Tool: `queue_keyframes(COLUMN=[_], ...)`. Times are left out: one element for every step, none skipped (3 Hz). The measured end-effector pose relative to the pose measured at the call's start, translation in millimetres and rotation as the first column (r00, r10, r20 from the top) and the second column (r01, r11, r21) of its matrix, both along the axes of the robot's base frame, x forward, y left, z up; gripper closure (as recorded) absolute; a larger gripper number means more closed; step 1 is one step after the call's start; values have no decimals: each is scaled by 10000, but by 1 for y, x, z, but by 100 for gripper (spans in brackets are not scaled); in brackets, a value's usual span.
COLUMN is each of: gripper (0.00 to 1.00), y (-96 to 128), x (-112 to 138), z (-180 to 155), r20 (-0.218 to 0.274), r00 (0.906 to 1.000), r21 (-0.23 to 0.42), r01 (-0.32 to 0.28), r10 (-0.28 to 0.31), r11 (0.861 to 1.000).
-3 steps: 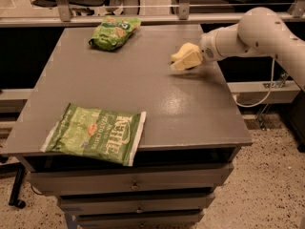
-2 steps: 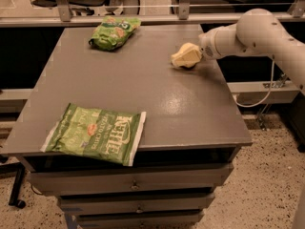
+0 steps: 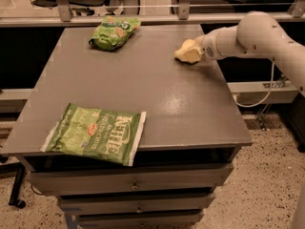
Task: Move sponge near green jalapeno chip bag
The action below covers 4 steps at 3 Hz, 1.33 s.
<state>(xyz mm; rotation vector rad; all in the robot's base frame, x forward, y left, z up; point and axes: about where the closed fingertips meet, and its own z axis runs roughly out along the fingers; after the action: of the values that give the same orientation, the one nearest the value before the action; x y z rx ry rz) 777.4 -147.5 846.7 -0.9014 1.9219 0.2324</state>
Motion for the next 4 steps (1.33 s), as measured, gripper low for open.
queue_keyframes(gripper=[87,100,100,100], y=[-2,5,24,49], x=[-1,-4,-10,-20], z=[1,17,44,66], r20=[55,413,874,1168], r00=[10000,9990,9920,9752], r21=[32,4,-112,-314], r01=[83,-167,-903,-1858], r10=[-83,167,909,1883], r11=[10000,9999,9959,9821])
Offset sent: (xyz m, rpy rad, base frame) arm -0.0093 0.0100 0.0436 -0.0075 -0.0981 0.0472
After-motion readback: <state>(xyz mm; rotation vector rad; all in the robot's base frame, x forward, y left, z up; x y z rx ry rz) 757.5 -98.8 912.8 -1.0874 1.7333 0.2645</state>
